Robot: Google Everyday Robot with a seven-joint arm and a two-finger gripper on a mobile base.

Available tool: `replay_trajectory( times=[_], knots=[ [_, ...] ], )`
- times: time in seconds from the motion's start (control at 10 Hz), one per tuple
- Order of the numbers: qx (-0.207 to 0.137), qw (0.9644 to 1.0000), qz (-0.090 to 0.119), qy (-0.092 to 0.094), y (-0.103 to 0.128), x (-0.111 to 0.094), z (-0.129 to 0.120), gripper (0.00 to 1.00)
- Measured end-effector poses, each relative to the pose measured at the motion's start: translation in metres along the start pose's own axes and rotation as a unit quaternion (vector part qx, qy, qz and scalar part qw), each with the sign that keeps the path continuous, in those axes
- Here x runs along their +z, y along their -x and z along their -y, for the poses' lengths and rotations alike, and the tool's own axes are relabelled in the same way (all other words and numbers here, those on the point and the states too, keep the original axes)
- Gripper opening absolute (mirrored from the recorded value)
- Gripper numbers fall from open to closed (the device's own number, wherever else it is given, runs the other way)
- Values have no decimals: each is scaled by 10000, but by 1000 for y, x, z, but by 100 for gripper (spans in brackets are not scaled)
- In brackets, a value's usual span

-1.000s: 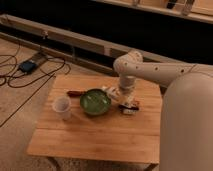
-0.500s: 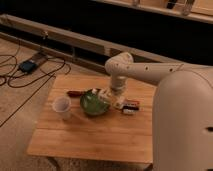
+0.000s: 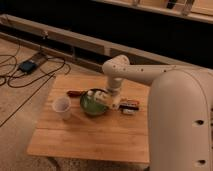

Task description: Place the bottle in the ceramic bowl

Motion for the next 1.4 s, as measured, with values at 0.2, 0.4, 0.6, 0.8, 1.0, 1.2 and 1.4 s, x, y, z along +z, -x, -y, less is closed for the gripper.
replay_trajectory(
  times=[0.2, 0.4, 0.6, 0.8, 1.0, 1.2, 1.4],
  knots=[
    [-166, 9999, 19, 7, 10, 1, 0, 65],
    [-328, 9995, 9, 29, 19, 3, -3, 80],
    [-406, 9992, 10, 56, 24, 5, -3, 80],
    [-436, 9990, 29, 72, 26, 6, -1, 80],
    [-404, 9991, 62, 78, 25, 5, 2, 80],
    [-190, 9998, 92, 18, 10, 1, 17, 80],
    [-212, 9997, 105, 22, 14, 1, 15, 80]
  ],
)
